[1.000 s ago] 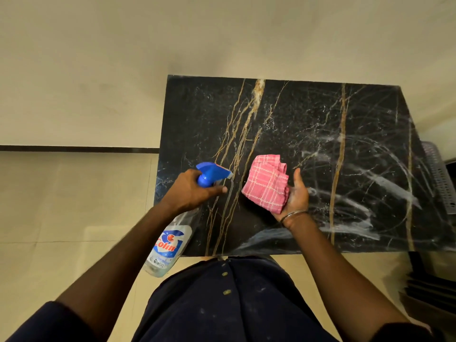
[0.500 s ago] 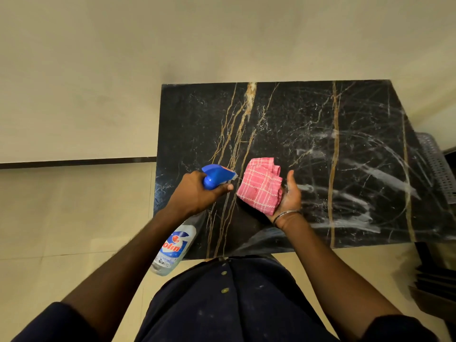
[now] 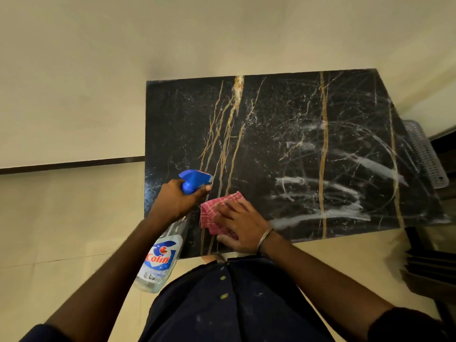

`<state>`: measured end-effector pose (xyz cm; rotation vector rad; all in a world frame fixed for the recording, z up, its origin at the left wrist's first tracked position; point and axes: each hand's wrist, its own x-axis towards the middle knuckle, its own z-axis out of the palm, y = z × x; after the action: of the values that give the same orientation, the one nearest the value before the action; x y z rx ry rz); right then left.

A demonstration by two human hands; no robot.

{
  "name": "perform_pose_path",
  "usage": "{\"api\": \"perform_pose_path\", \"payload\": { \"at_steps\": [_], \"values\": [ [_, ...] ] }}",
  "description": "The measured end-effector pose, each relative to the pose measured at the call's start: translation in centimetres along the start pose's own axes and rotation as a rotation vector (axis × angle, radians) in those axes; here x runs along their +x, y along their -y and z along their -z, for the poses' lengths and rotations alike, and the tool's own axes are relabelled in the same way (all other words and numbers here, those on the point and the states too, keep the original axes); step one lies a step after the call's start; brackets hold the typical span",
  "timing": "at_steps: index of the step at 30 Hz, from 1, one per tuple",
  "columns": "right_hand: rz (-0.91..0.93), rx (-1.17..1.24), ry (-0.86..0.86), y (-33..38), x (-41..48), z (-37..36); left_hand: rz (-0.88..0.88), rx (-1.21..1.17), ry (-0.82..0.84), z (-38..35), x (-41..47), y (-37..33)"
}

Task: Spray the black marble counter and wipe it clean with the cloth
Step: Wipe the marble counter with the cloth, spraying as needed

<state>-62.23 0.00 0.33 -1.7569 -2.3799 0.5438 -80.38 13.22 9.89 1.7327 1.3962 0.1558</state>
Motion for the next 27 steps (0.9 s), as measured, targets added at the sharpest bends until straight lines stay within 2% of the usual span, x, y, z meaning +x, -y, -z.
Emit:
{"api": "perform_pose_path", "payload": {
  "at_steps": [7, 12, 14, 16, 22, 27],
  "values": [
    [-0.061, -0.174, 0.016, 1.0, 0.6, -2.5, 0.011, 0.017, 0.009, -0.6, 0.4, -0.6],
    [0.158, -0.252, 0.043, 2.3, -0.4, -4.5, 0.004, 0.013, 0.055, -1.0, 1.1, -1.1],
    [0.163, -0.275, 0.065, 2.1, -0.6, -4.3, -0.016, 0.026, 0.062, -1.3, 1.3, -1.8],
    [0.102, -0.260, 0.060, 1.2, -1.6, -3.9, -0.011, 0.028, 0.068, -1.5, 1.5, -2.4],
    [-0.305, -0.235, -0.006, -5.0, -7.0, -1.1, -0.032, 0.031, 0.117, -1.6, 2.5, -3.6],
    [-0.426, -0.172, -0.059, -3.9, -5.0, -1.4, -0.011, -0.003, 0.105, -1.0, 2.9, -3.3]
  ]
}}
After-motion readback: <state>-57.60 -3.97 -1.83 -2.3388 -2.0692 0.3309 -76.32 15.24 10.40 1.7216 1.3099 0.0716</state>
